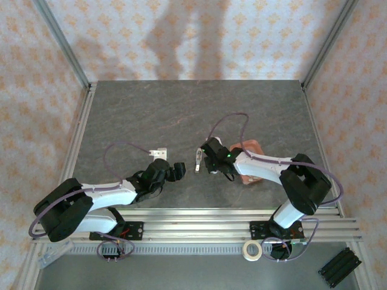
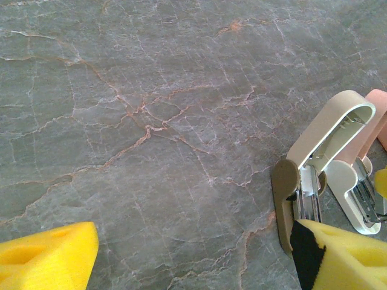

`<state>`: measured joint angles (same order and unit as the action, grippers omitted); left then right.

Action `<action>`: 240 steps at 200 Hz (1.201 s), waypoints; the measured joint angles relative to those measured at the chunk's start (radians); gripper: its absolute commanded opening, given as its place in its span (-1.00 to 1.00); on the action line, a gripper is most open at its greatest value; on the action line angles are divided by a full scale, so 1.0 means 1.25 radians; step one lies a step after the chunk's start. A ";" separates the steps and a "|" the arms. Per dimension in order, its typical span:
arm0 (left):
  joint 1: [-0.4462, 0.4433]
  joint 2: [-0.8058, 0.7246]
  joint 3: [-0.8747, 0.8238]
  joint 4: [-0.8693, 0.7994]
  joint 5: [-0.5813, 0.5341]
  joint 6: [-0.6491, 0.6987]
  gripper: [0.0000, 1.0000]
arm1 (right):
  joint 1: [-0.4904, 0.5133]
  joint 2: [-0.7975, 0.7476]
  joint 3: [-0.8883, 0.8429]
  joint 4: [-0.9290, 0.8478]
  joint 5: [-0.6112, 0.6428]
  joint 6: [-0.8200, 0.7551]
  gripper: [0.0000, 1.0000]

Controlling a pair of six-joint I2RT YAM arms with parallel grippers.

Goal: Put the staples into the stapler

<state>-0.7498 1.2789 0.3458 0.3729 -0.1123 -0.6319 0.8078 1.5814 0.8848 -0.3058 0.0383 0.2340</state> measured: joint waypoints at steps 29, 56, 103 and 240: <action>0.000 0.004 0.000 0.002 0.000 0.000 0.68 | 0.000 0.000 0.000 0.000 0.000 0.000 -0.74; 0.000 0.011 0.000 0.005 0.001 0.000 0.68 | 0.000 0.000 0.000 0.000 0.000 0.000 -0.74; 0.000 0.016 0.000 0.011 0.001 0.000 0.68 | 0.000 0.000 0.000 -0.002 0.000 0.000 -0.74; 0.000 0.028 0.006 0.031 0.006 0.000 0.68 | 0.000 -0.004 -0.010 -0.010 -0.001 0.000 -0.72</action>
<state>-0.7498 1.3144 0.3531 0.4122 -0.1047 -0.6319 0.8078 1.5768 0.8726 -0.3183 0.0372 0.2344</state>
